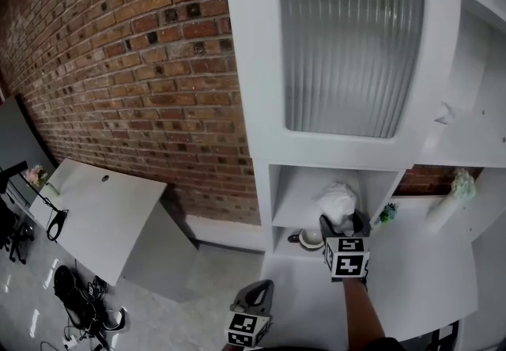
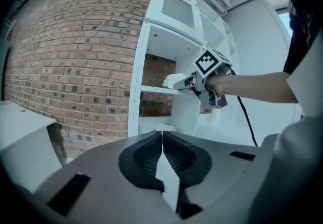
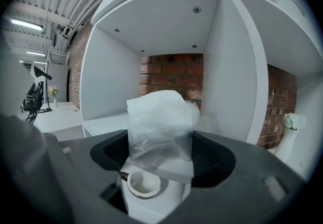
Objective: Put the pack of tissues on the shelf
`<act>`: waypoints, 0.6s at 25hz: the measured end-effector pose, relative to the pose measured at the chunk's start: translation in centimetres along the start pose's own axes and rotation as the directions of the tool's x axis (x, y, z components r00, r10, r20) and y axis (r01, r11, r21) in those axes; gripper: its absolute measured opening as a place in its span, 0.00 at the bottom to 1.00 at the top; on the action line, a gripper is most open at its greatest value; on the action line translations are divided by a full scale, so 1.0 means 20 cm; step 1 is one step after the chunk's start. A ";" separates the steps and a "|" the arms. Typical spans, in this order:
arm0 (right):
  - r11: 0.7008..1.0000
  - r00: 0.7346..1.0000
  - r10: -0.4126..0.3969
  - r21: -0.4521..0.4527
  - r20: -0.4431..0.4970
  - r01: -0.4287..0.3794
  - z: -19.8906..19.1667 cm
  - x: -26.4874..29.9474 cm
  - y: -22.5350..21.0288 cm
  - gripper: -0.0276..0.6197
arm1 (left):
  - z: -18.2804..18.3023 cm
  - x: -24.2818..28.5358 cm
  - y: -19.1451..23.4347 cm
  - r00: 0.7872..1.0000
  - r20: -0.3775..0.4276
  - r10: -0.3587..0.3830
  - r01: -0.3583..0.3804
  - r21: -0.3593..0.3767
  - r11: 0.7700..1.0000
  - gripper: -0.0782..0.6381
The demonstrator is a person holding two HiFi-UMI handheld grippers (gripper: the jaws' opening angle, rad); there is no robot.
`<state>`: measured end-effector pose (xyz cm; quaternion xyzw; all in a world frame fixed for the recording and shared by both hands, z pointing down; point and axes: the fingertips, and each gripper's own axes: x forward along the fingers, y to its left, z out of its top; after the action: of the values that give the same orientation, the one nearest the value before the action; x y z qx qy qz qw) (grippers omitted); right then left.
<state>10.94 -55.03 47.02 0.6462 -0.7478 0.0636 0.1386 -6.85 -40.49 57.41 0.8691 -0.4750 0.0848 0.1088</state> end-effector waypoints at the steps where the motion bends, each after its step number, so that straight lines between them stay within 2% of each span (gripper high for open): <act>1: 1.000 1.000 0.009 0.011 0.002 -0.009 0.00 0.00 0.00 0.60 | 0.00 0.00 0.00 1.000 0.000 -0.001 0.001 0.002 1.000 0.13; 5: 0.998 0.998 0.038 0.043 0.050 -0.040 0.03 -0.03 0.02 0.70 | -0.01 0.00 -0.02 1.000 -0.004 -0.007 0.007 0.008 1.000 0.13; 9: 0.996 0.993 0.065 0.055 0.101 -0.071 0.06 -0.08 0.04 0.70 | 0.01 0.01 -0.04 1.000 0.007 -0.017 0.017 0.012 1.000 0.13; 15: 0.996 0.988 0.059 0.059 0.140 -0.068 0.09 -0.17 0.03 0.70 | 0.02 -0.01 -0.07 1.000 0.016 -0.025 0.024 0.011 1.000 0.13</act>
<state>10.54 -52.22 44.43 0.6290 -0.7734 0.0469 0.0638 -5.69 -39.80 56.76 0.8761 -0.4647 0.0788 0.1013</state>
